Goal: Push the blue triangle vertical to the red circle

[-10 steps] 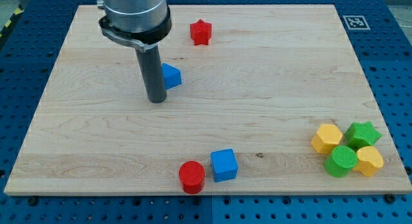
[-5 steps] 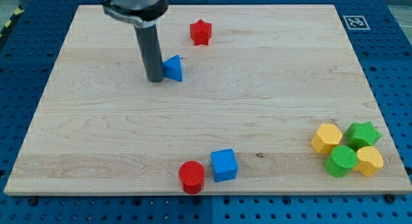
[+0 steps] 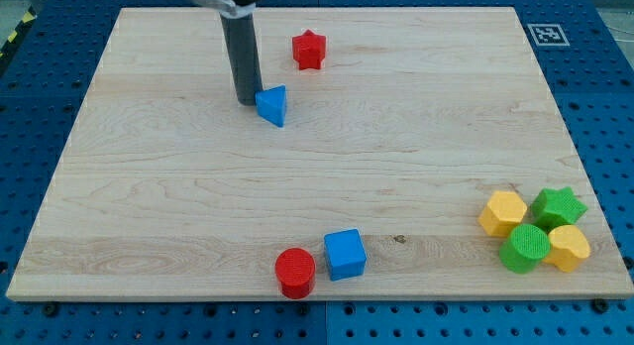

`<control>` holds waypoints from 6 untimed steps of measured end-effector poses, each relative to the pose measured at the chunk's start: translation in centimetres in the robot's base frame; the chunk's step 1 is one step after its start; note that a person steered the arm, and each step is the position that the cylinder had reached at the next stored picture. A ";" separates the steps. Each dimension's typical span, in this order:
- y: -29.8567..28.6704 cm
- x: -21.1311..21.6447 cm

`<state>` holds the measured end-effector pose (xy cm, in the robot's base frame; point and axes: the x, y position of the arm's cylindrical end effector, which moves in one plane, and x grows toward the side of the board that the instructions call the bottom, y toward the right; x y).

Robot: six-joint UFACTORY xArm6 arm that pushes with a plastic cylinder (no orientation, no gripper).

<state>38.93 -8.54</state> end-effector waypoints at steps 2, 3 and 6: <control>4.1 -0.3; 5.5 -2.9; 6.3 0.0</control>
<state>38.94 -2.21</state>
